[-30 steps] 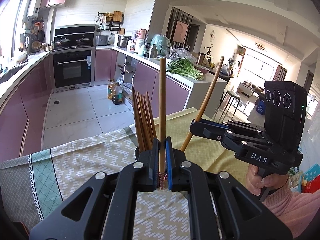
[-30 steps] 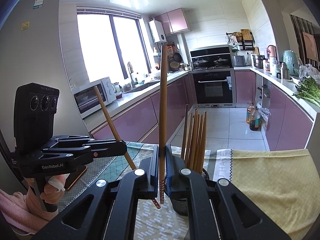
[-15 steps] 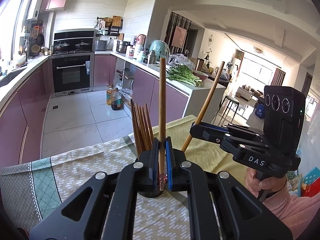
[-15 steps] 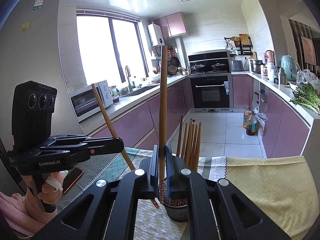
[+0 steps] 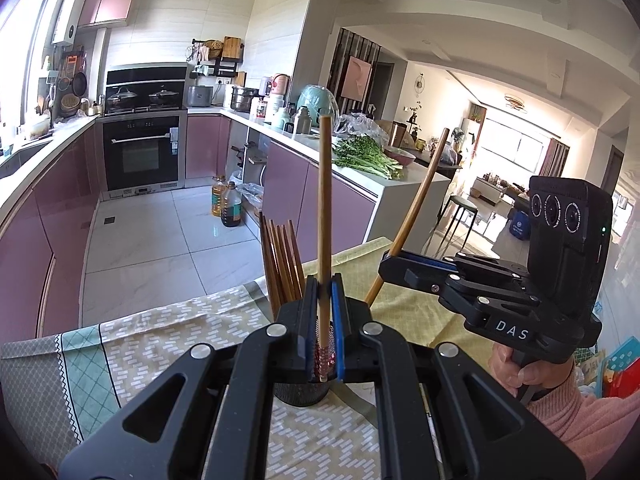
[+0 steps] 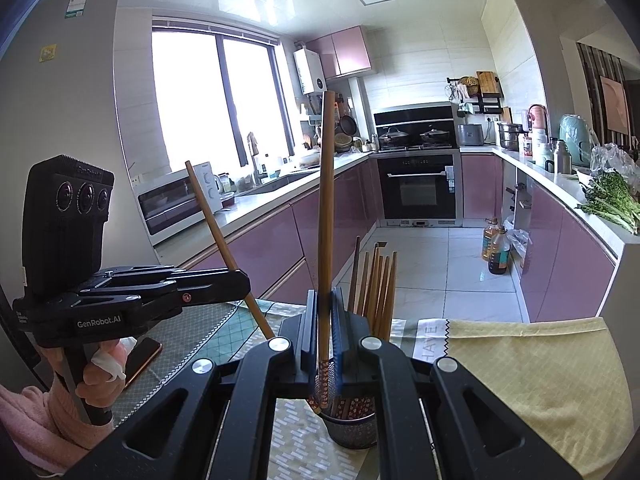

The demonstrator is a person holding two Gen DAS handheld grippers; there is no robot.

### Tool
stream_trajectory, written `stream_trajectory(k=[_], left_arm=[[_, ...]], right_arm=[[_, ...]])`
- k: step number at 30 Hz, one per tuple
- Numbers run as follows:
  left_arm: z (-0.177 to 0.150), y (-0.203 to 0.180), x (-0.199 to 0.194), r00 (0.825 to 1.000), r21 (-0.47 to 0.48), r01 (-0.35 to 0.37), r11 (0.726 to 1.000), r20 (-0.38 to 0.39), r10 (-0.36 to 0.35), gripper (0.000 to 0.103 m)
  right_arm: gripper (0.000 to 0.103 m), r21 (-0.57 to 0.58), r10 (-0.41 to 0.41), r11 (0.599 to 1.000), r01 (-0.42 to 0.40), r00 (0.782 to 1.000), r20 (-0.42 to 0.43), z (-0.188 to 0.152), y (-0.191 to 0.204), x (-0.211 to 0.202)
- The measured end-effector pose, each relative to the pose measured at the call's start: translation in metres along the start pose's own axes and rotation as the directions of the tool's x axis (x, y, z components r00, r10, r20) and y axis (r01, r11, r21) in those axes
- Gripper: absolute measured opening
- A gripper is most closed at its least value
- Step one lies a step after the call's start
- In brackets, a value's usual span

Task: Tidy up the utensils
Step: 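Carry both upright chopsticks over the mesh cup and lower them in, then push both chopsticks down into the cup among the others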

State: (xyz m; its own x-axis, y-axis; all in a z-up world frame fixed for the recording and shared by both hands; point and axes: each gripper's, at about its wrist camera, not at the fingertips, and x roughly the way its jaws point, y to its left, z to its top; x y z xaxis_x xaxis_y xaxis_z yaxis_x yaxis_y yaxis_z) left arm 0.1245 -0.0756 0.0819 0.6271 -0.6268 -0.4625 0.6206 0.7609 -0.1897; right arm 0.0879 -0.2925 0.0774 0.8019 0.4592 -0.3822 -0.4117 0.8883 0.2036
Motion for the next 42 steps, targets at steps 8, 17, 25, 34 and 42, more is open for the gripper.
stream_trajectory(k=[8, 17, 25, 34, 42], left_arm=[[0.004, 0.002, 0.003, 1.000, -0.011, -0.005, 1.000, 0.001, 0.005, 0.008], [0.004, 0.003, 0.009, 1.000, -0.016, -0.016, 1.000, -0.008, 0.016, 0.008], [0.004, -0.002, 0.017, 0.999, 0.001, -0.033, 0.999, -0.024, 0.033, 0.008], [-0.002, -0.001, 0.031, 0.997, 0.014, -0.043, 0.999, -0.064, 0.044, 0.008], [-0.004, -0.007, 0.036, 0.994, 0.030, -0.043, 0.999, -0.094, 0.046, 0.008]], right_arm=[[0.006, -0.004, -0.014, 1.000, 0.014, 1.000, 0.000, 0.001, 0.000, 0.003], [0.006, 0.001, -0.030, 1.000, 0.030, 0.999, -0.012, 0.000, -0.001, 0.011], [0.006, 0.010, -0.038, 0.999, 0.039, 0.998, -0.041, -0.002, -0.005, 0.023], [0.006, 0.027, -0.042, 0.999, 0.044, 0.996, -0.076, -0.009, -0.009, 0.033], [0.006, 0.031, -0.039, 0.999, 0.042, 0.994, -0.107, -0.015, -0.010, 0.043]])
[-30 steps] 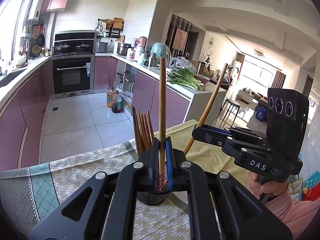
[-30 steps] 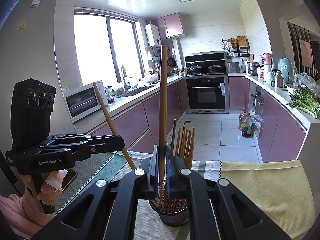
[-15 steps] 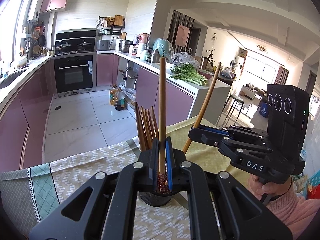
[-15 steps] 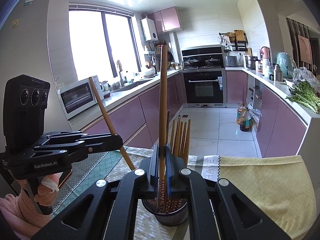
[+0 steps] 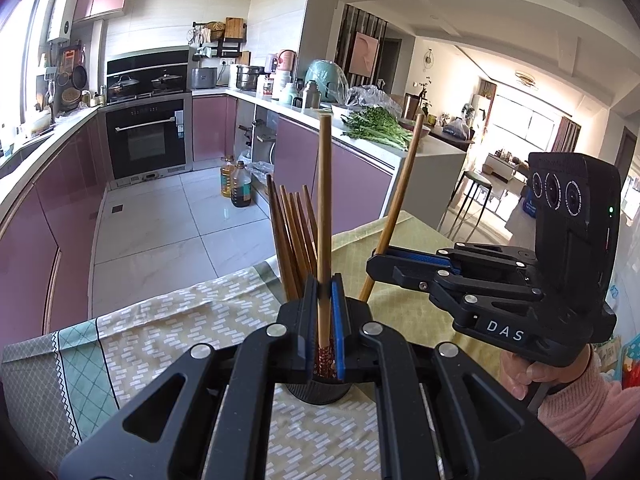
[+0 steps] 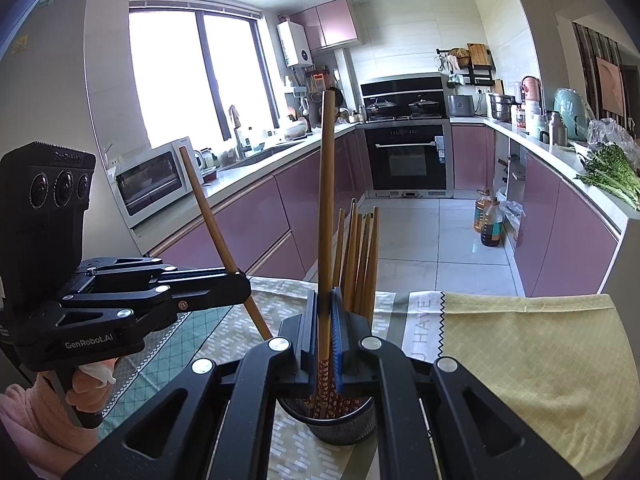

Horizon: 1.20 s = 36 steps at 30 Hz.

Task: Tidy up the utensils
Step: 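Push both chopsticks down into the cup among the others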

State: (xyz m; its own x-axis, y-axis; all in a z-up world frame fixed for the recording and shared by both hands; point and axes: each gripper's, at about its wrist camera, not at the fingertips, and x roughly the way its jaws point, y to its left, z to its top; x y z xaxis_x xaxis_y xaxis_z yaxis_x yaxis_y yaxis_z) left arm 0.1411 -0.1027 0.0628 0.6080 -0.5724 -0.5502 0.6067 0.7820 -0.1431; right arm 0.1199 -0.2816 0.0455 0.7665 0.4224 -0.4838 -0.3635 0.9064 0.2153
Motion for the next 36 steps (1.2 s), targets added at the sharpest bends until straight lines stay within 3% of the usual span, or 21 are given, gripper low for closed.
stream_trajectory(k=[36], left_arm=[[-0.002, 0.005, 0.048, 0.993, 0.014, -0.005, 1.000, -0.114, 0.006, 0.008]], right_arm=[[0.007, 0.015, -0.003, 1.000, 0.005, 0.993, -0.121, -0.020, -0.012, 0.042]])
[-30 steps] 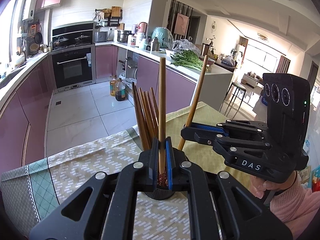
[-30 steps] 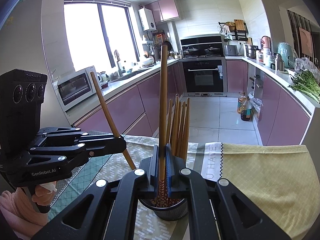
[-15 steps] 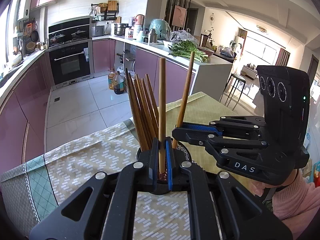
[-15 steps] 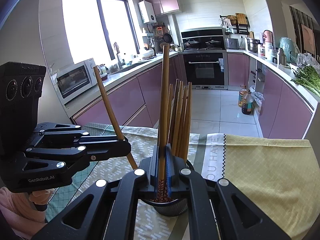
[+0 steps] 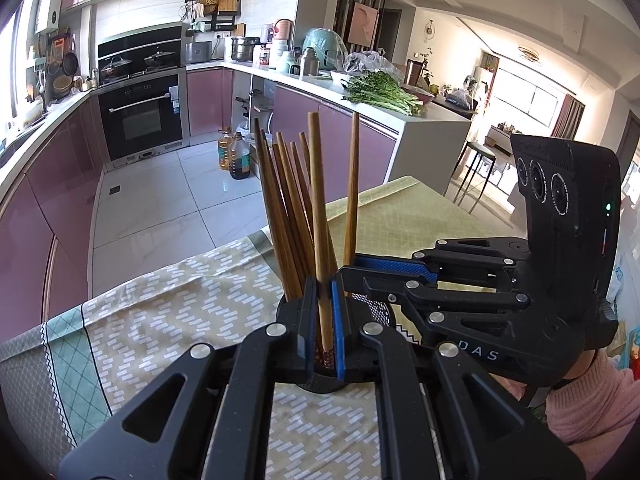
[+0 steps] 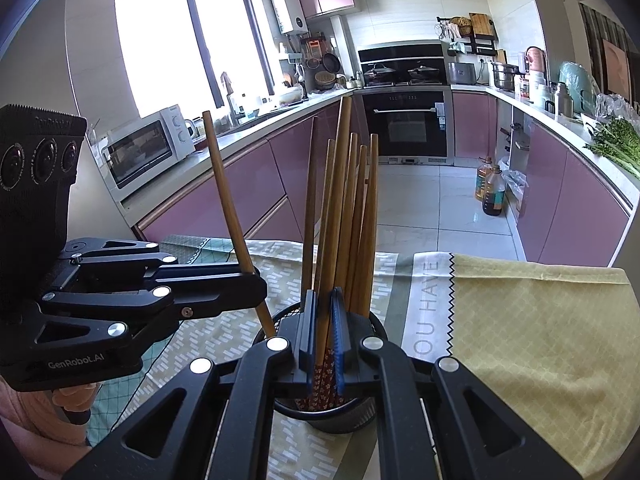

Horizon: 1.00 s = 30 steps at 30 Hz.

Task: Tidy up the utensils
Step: 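Push both chopsticks down into the cup among the others, then open both tools to release the chopsticks and pull back from the cup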

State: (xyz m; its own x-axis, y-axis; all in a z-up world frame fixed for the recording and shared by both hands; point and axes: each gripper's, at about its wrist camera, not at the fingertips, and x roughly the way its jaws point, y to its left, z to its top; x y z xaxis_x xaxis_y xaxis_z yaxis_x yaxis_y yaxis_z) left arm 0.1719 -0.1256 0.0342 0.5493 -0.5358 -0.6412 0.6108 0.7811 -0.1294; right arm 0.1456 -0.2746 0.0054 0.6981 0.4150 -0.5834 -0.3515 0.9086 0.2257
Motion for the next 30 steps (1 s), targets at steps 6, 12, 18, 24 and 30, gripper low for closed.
stream_trajectory(k=[6, 12, 18, 24, 30], left_arm=[[0.000, 0.003, 0.007, 1.000, -0.003, -0.008, 1.000, 0.000, 0.008, 0.008], [-0.001, 0.006, 0.015, 1.000, -0.017, -0.012, 1.000, -0.005, 0.012, 0.008], [-0.004, 0.010, 0.020, 1.000, -0.034, -0.018, 0.999, -0.016, 0.017, 0.009], [-0.012, 0.018, 0.030, 0.999, -0.073, -0.003, 0.997, -0.050, 0.000, 0.009], [-0.025, 0.027, 0.022, 1.000, -0.123, -0.004, 0.992, -0.021, 0.002, 0.018]], right_arm=[[0.007, 0.015, 0.005, 1.000, -0.005, 1.000, -0.003, 0.002, -0.005, 0.006], [0.007, 0.029, 0.008, 1.000, -0.008, 1.000, -0.007, 0.002, -0.007, 0.011], [0.007, 0.044, 0.010, 0.999, -0.009, 1.000, -0.011, 0.001, -0.010, 0.015], [0.007, 0.065, 0.011, 0.998, -0.009, 1.000, -0.022, -0.004, -0.014, 0.015], [0.017, 0.080, 0.017, 0.997, -0.016, 1.000, -0.010, -0.011, -0.015, 0.005]])
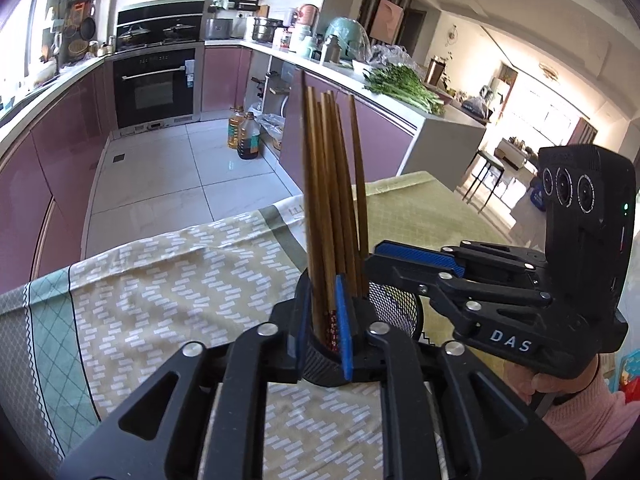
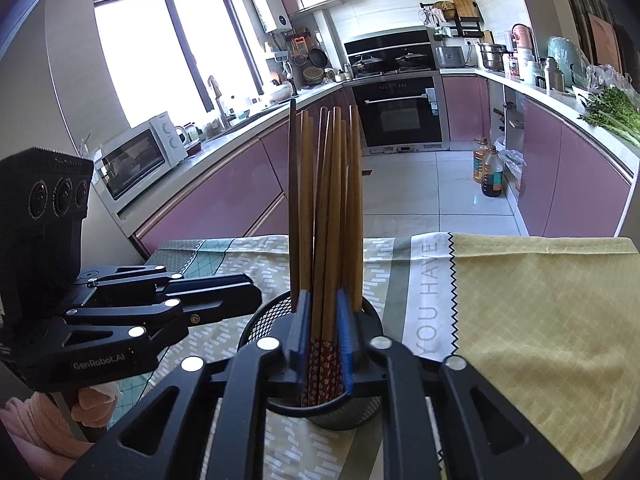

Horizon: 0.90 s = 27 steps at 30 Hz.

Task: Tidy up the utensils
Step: 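Open both tools to release the chopsticks and pull back from the cup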

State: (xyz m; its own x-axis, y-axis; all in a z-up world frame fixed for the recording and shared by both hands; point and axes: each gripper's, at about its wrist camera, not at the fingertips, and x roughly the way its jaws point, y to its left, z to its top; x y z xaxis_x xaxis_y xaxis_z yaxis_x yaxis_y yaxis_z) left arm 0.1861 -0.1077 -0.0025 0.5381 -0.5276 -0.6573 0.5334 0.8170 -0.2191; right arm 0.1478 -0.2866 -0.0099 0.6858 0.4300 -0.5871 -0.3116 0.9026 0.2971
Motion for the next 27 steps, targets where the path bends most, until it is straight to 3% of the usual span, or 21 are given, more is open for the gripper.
stream_trajectory(k=[3, 7, 9, 10, 11, 13, 14, 16, 27], left_arm=[[-0.008, 0.004, -0.013, 0.999, -0.017, -0.028, 0.999, 0.044, 0.028, 0.030], [-0.022, 0.008, -0.037, 0.986, -0.039, -0.089, 0.995, 0.135, 0.094, 0.052], [-0.030, 0.009, -0.049, 0.975, -0.047, -0.132, 0.990, 0.175, 0.138, 0.065], [-0.035, 0.011, -0.057, 0.963, -0.062, -0.166, 0.984, 0.206, 0.175, 0.080], [-0.039, 0.011, -0.063, 0.952, -0.070, -0.190, 0.979, 0.229, 0.201, 0.086], [-0.049, 0.012, -0.075, 0.931, -0.080, -0.237, 0.968, 0.265, 0.249, 0.093], [-0.054, 0.014, -0.080, 0.920, -0.091, -0.257, 0.962, 0.283, 0.272, 0.098], [-0.065, 0.015, -0.091, 0.891, -0.116, -0.296, 0.948, 0.323, 0.318, 0.097], [-0.104, 0.010, -0.130, 0.783, -0.181, -0.414, 0.892, 0.429, 0.450, 0.097]], right_arm=[[0.022, -0.004, 0.002, 1.000, -0.002, 1.000, 0.019, -0.005, 0.003, -0.008], [0.051, -0.023, -0.018, 1.000, 0.020, 0.997, 0.070, -0.013, 0.012, -0.020], [0.057, -0.036, -0.039, 0.998, 0.043, 0.994, 0.098, -0.019, 0.018, -0.025], [0.062, -0.045, -0.050, 0.997, 0.055, 0.993, 0.110, -0.022, 0.021, -0.026], [0.076, -0.057, -0.062, 0.996, 0.070, 0.990, 0.129, -0.026, 0.025, -0.029], [0.090, -0.063, -0.075, 0.994, 0.087, 0.983, 0.169, -0.032, 0.031, -0.034], [0.091, -0.066, -0.080, 0.993, 0.093, 0.979, 0.185, -0.036, 0.034, -0.036], [0.097, -0.074, -0.098, 0.990, 0.117, 0.972, 0.213, -0.043, 0.041, -0.039], [0.097, -0.105, -0.156, 0.973, 0.206, 0.921, 0.358, -0.069, 0.070, -0.057]])
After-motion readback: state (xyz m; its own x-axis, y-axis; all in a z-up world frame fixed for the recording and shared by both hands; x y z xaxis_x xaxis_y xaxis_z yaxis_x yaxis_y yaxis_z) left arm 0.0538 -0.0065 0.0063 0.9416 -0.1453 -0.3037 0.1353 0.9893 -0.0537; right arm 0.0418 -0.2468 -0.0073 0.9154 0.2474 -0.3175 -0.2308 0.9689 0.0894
